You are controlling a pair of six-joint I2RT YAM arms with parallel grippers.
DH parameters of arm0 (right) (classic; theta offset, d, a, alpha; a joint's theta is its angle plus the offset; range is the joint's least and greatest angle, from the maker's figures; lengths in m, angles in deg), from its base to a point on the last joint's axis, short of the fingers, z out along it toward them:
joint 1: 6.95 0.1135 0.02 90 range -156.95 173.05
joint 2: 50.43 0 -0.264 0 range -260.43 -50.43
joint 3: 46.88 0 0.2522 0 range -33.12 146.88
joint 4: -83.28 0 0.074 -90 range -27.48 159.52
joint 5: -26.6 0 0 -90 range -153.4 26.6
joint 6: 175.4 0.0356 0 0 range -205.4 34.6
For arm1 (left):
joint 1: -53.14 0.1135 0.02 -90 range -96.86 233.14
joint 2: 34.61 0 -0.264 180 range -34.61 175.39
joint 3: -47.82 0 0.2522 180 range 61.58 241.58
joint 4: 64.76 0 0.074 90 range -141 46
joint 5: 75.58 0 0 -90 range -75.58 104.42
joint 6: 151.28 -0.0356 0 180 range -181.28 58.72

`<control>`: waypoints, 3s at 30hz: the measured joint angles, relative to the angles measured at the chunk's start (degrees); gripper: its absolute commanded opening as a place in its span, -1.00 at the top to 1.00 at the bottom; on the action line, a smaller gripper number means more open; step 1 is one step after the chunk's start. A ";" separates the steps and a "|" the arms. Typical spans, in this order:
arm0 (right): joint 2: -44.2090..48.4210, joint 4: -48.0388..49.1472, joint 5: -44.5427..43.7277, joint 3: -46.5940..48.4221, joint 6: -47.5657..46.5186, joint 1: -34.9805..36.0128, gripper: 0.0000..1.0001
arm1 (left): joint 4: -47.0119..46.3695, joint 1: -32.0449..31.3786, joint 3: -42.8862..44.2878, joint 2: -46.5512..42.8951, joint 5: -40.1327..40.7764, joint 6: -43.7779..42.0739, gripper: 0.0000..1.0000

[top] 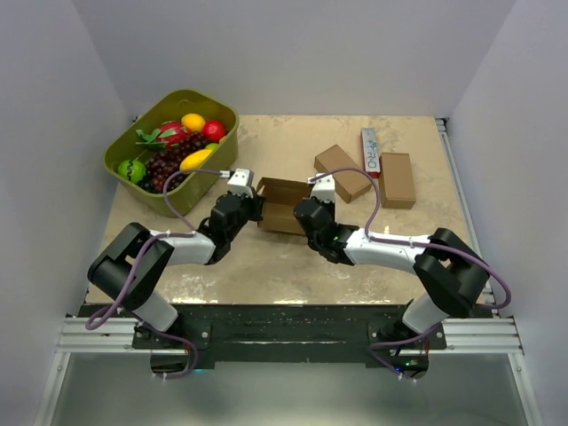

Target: Fold the paper box

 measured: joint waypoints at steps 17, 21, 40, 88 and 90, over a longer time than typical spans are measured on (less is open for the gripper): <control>10.01 -8.11 6.10 -2.45 5.70 3.74 -0.82 | -5.14 -6.40 -5.42 -2.08 5.57 -0.02 1.00; 14.40 -12.85 8.74 -2.69 7.32 4.13 -0.83 | -6.03 -8.15 -6.43 -2.54 7.82 -0.48 1.00; 31.69 -33.55 24.94 4.63 8.04 4.50 -0.82 | -15.08 -14.62 -12.83 -3.37 17.49 -5.70 1.00; 10.80 -12.59 21.18 -6.32 16.59 7.41 -0.70 | 1.03 -20.96 -29.83 -37.55 19.37 0.17 -0.24; 9.77 -12.02 20.48 -6.32 16.87 7.45 -0.70 | 6.69 -20.96 -29.83 -43.10 18.14 1.68 -0.24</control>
